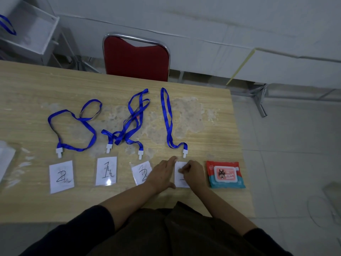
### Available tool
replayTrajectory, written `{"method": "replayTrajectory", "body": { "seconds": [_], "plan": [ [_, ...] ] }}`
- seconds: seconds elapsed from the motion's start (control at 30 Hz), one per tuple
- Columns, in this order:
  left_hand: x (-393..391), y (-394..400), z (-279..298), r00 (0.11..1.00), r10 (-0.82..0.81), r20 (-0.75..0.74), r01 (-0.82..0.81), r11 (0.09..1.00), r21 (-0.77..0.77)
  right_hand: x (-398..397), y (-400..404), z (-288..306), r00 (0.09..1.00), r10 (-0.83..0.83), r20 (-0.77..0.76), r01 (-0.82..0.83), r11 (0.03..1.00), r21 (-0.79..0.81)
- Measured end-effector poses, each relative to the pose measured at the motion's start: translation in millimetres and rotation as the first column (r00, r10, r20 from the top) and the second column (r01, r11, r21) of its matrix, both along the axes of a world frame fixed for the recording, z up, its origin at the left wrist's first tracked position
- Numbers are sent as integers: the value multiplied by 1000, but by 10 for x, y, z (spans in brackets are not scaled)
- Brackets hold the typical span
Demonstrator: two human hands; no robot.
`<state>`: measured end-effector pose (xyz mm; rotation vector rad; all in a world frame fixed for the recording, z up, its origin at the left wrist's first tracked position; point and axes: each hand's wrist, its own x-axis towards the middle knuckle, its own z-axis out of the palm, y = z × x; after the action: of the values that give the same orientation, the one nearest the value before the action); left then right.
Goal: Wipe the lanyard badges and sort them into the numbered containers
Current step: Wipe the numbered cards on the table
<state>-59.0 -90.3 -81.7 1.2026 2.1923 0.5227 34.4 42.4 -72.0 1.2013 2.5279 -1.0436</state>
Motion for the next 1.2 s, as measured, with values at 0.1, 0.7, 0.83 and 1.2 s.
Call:
{"method": "replayTrajectory", "body": {
  "seconds": [0.1, 0.7, 0.83, 1.2],
  "plan": [
    [3, -9, -5, 999, -16, -29, 16, 1000, 4, -8, -69, -44, 999, 38, -1, -38, 999, -14],
    [6, 13, -11, 1000, 16, 19, -17, 1000, 11, -239, 92, -42, 984, -150, -100, 140, 985, -100],
    [14, -11, -34, 1000, 15, 18, -15, 1000, 11, -177, -3, -56, 999, 42, -15, -43, 997, -64],
    [-3, -26, -3, 996, 42, 75, -44, 999, 16, 200, 98, 8, 999, 45, 12, -44, 998, -53]
  ]
}}
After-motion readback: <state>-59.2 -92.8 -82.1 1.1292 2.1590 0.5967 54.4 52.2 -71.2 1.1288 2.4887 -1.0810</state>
